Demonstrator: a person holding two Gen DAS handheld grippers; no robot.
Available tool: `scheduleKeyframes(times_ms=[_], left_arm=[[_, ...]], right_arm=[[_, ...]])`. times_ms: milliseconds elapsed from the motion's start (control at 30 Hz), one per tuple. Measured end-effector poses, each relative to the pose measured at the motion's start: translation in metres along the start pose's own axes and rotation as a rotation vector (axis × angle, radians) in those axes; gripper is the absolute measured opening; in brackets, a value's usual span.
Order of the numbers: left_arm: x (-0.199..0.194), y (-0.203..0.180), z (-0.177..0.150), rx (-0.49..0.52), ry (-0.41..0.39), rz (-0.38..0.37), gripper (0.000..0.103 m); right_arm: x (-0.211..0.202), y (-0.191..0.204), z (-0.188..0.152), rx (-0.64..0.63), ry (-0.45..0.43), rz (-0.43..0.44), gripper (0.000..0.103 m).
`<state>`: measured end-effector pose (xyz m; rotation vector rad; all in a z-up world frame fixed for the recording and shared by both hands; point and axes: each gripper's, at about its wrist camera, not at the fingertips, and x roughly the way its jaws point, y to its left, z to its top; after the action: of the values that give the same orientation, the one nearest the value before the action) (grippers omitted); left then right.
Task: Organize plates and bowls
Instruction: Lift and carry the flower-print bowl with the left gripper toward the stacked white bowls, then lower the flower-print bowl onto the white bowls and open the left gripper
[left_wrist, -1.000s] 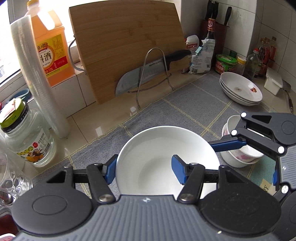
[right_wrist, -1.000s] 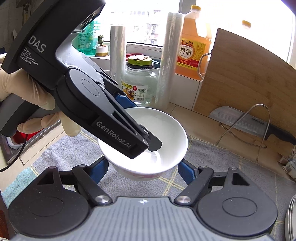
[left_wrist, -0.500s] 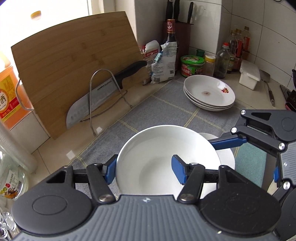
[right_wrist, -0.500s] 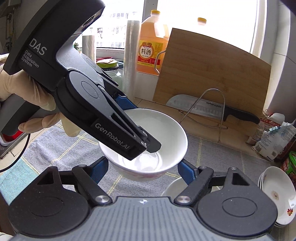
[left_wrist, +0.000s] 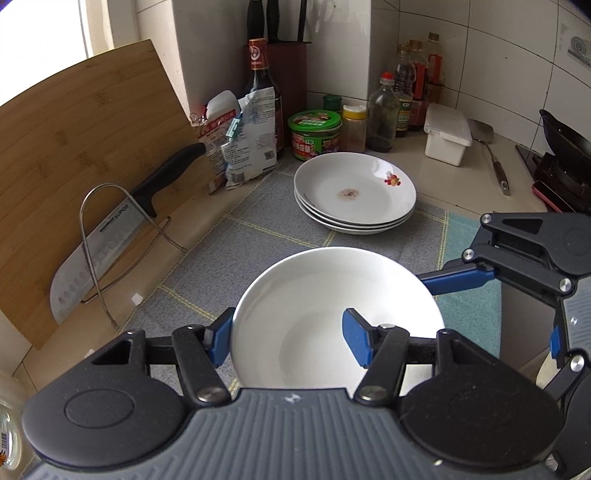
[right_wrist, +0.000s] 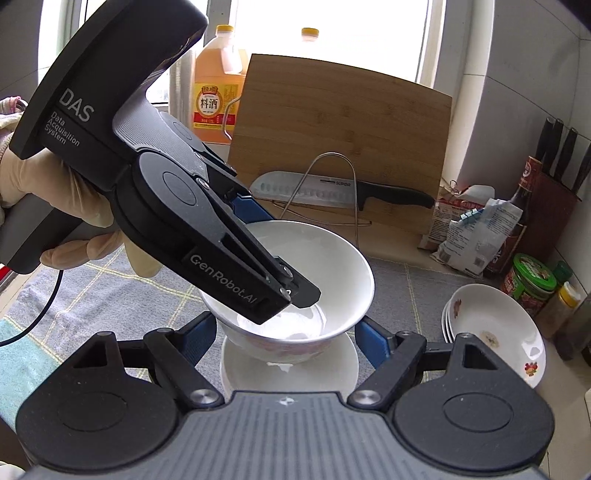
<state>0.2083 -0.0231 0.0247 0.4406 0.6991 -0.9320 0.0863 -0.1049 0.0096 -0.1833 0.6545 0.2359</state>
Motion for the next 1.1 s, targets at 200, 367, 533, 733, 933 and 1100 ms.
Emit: scheduleKeyframes(times_ms=[200, 367, 533, 733, 933, 1100], left_arm=[[0.014, -0.006, -0.004, 0.01, 0.024, -0.016, 0.061], [0.02, -0.008, -0.009, 0.027, 0.046, -0.01, 0.061], [0.021, -0.008, -0.011, 0.023, 0.043, -0.023, 0.061], [0.023, -0.011, -0.012, 0.034, 0.05, -0.024, 0.061], [0.026, -0.01, -0.014, 0.031, 0.053, -0.026, 0.061], [0.026, -0.011, -0.015, 0.029, 0.052, -0.029, 0.061]], right_arm=[[0.007, -0.006, -0.011, 0.036, 0.028, 0.001, 0.085], [0.014, -0.007, -0.019, 0.055, 0.052, 0.02, 0.085], [0.015, -0.006, -0.022, 0.058, 0.062, 0.028, 0.085], [0.018, -0.008, -0.023, 0.059, 0.075, 0.029, 0.085], [0.019, -0.008, -0.023, 0.062, 0.08, 0.033, 0.085], [0.022, -0.009, -0.025, 0.065, 0.088, 0.037, 0.085]])
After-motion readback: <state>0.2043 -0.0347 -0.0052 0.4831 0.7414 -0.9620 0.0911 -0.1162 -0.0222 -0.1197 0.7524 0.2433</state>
